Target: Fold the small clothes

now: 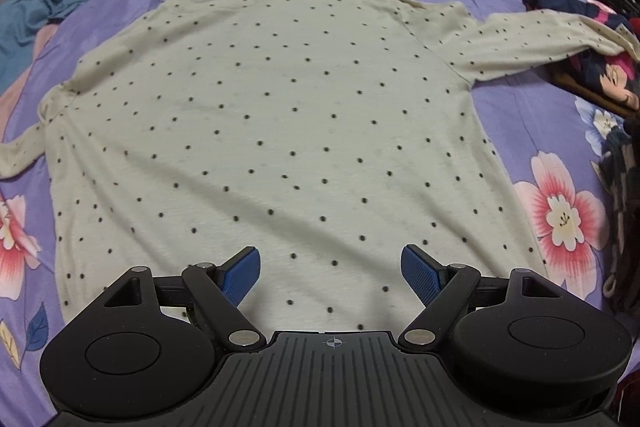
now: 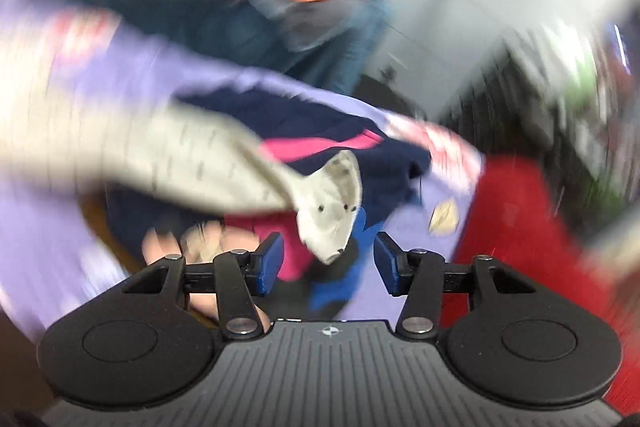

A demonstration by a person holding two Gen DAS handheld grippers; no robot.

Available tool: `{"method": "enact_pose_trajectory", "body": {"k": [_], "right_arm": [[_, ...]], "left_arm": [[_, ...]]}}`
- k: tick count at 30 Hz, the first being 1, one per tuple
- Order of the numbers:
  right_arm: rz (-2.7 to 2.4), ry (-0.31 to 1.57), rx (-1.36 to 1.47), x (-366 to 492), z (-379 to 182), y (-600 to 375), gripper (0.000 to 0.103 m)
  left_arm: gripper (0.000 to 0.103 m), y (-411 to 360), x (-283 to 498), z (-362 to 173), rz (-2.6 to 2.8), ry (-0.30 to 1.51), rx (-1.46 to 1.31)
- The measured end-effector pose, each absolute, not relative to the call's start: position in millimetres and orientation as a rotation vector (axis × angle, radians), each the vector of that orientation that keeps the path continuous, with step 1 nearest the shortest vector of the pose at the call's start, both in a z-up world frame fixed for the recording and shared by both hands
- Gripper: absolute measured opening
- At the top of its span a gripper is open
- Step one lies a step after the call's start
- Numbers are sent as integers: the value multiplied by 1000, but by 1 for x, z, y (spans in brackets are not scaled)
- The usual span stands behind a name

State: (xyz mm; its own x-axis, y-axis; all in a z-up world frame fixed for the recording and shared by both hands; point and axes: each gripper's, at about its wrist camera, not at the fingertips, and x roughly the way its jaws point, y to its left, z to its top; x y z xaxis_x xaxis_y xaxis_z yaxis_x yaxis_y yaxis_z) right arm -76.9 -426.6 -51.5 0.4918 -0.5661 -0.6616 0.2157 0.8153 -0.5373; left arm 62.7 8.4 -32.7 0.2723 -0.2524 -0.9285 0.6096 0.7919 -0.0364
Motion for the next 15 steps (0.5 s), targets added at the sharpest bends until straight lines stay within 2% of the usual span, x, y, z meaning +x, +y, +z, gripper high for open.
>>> {"method": "enact_pose_trajectory", "body": {"k": [5, 6, 7, 8, 9, 12, 15], "right_arm": [[-500, 980, -696, -66, -88, -422, 52], [-514, 985, -714, -64, -93, -424, 44], [-534, 991, -709, -61, -95, -427, 30], [-564, 997, -688, -58, -95, -429, 22], [-592, 1006, -654, -54, -94, -433, 8], [-631, 1025, -478, -48, -75, -435, 6], [-580, 1055, -178, -49, -47, -439, 6]], "left_arm": [[103, -3, 57, -30, -625, 1162, 392], [103, -4, 56, -29, -628, 1163, 398], [103, -5, 54, -28, -629, 1164, 404], [103, -5, 53, -27, -630, 1165, 411], [103, -5, 52, -27, -631, 1166, 416], [103, -5, 50, -27, -633, 1171, 429], [103, -5, 49, -27, -635, 1175, 424]]}}
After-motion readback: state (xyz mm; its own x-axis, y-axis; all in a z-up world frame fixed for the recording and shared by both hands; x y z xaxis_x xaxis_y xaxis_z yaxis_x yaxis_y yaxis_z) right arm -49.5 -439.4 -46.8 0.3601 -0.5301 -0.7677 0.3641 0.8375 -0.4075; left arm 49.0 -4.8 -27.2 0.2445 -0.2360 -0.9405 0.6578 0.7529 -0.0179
